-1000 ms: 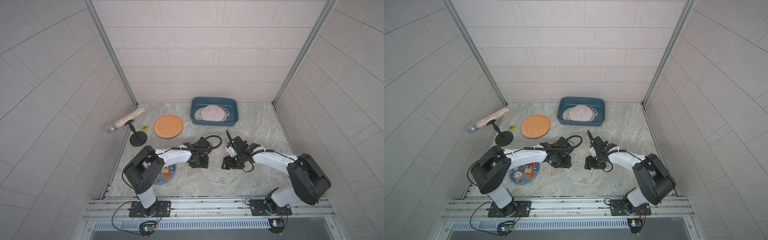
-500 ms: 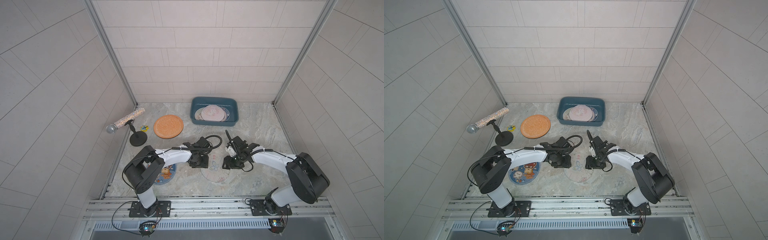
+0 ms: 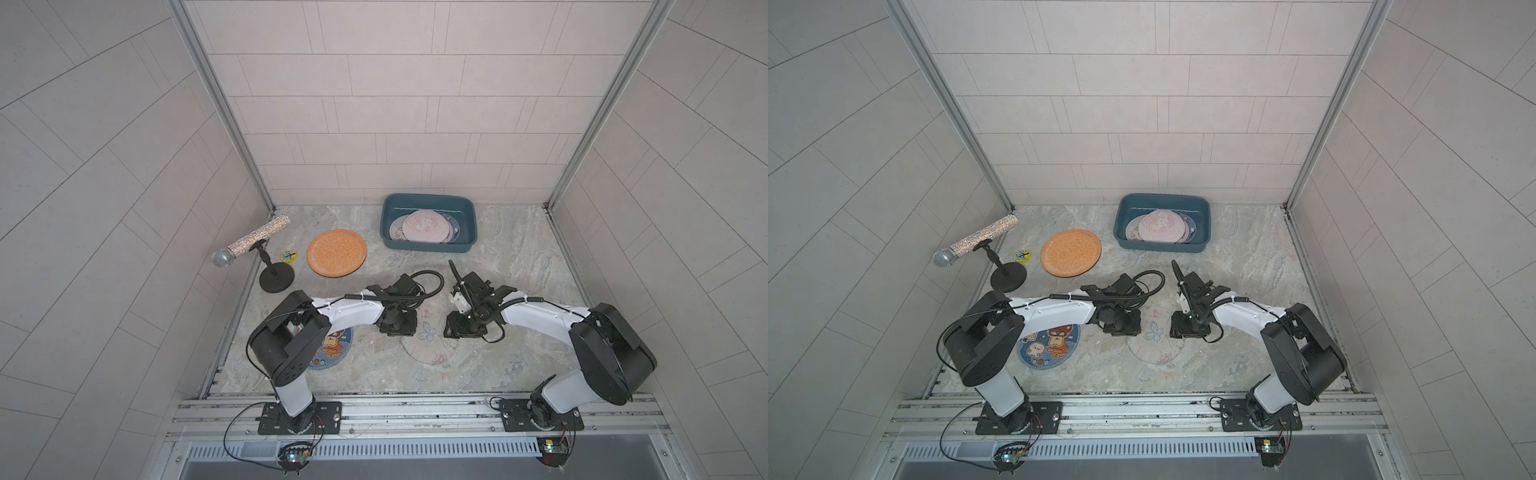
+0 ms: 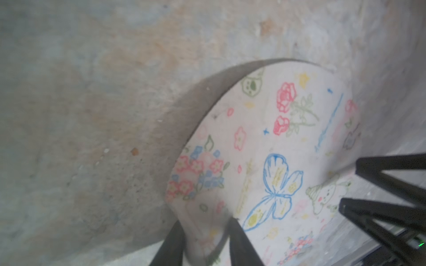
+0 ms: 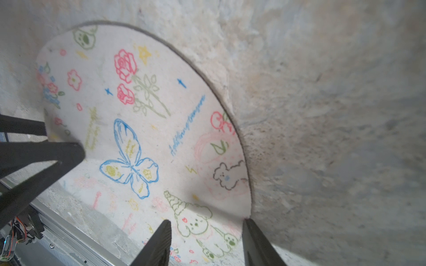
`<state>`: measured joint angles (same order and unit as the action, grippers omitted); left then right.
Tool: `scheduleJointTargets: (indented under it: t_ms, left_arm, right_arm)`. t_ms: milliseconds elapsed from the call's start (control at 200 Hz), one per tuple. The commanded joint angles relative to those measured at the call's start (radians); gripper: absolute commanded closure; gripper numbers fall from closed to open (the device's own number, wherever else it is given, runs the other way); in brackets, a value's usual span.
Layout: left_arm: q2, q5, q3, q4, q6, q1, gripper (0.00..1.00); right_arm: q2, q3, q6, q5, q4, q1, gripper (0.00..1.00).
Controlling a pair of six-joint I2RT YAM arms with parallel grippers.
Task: Put the coasters into the storage box
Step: Pick up the coaster from the center of the board, then place the coaster in the storage box.
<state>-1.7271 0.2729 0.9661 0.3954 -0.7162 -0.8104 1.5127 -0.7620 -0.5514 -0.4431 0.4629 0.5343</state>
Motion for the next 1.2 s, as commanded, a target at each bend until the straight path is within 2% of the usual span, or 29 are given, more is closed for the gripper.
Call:
scheduleJointTargets:
  t_ms: [0, 130, 380, 705, 941, 1196]
  left_arm:
    - [-0.021, 0.015, -0.008, 0.003, -0.002, -0.002, 0.80]
    - [-0.019, 0.028, 0.000, -0.004, -0.003, -0.003, 1.00]
    - [0.048, 0.014, 0.080, 0.053, 0.030, 0.008, 1.00]
    - [0.065, 0.031, 0.379, 0.217, 0.218, 0.039, 1.00]
    - [-0.021, 0.048, 0.639, 0.300, 0.330, 0.066, 1.00]
    - [-0.184, 0.066, 0.905, 0.300, 0.369, 0.111, 1.00]
  right_arm:
    - [0.034, 0.021, -0.008, -0.006, -0.007, 0.016, 0.47]
    - [0.022, 0.021, -0.012, -0.011, -0.009, 0.015, 0.47]
    - [-0.055, 0.045, -0.012, -0.019, -0.010, -0.036, 0.43]
    - [-0.153, 0.067, 0.005, -0.056, 0.009, -0.142, 0.39]
    - [-0.167, 0.080, 0.006, -0.070, 0.006, -0.175, 0.38]
    - [-0.179, 0.091, 0.002, -0.089, -0.006, -0.197, 0.38]
